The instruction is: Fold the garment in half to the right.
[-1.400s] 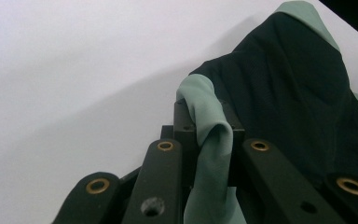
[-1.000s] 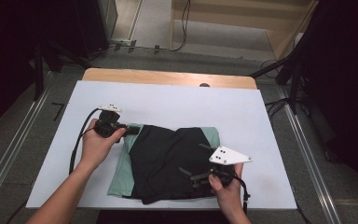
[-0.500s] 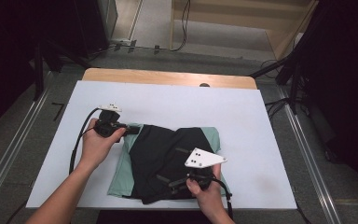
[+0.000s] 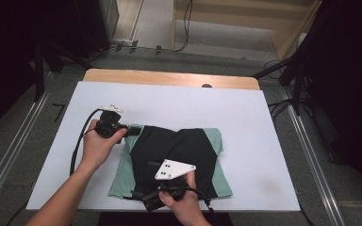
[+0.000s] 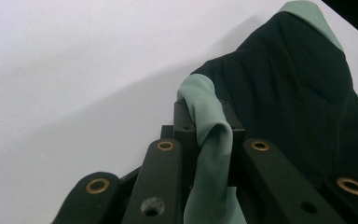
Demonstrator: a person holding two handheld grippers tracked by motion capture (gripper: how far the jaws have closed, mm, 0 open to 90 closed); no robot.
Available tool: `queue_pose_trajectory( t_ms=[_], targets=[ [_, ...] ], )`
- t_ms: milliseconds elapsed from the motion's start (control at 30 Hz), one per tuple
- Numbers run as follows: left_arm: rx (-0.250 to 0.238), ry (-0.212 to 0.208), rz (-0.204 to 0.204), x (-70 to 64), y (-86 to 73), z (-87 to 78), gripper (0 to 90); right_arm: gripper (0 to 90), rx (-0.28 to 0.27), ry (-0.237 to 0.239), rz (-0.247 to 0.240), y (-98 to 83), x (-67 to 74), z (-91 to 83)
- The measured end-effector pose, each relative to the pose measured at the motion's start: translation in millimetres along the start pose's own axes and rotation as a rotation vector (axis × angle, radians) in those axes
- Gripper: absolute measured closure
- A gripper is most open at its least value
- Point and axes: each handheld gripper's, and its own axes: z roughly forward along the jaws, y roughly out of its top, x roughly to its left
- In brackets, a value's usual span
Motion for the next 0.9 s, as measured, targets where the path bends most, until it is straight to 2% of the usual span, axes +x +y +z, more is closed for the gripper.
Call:
queue_pose_trajectory(
  t_ms=[300, 433, 533, 733, 833, 900],
  targets=[
    [-0.002, 0.005, -0.010, 2.1, -1.1, 1.2, 82.1, 13.5, 0.054, 0.054, 0.006, -3.6, 17.7, 32.4],
    [-0.001, 0.018, -0.012, 2.3, -2.5, 2.2, 81.9, 22.5, 0.079, 0.061, 0.007, -6.2, 23.9, 45.5],
    [-0.003, 0.025, -0.004, 1.4, -2.9, 2.5, 81.9, 32.0, 0.111, 0.039, -0.001, -7.6, 28.7, 56.2],
    [-0.004, 0.016, 0.000, 1.0, -3.0, 1.7, 82.0, 41.7, 0.156, 0.032, 0.005, -10.6, 35.0, 73.4],
    [-0.006, 0.022, 0.002, 1.5, -3.1, 1.4, 82.0, 45.3, 0.180, 0.008, 0.008, -12.4, 37.8, 81.1],
    [-0.006, 0.022, 0.003, 1.5, -3.3, 2.0, 81.9, 48.4, 0.199, -0.029, -0.004, -13.8, 39.6, 85.2]
  ],
)
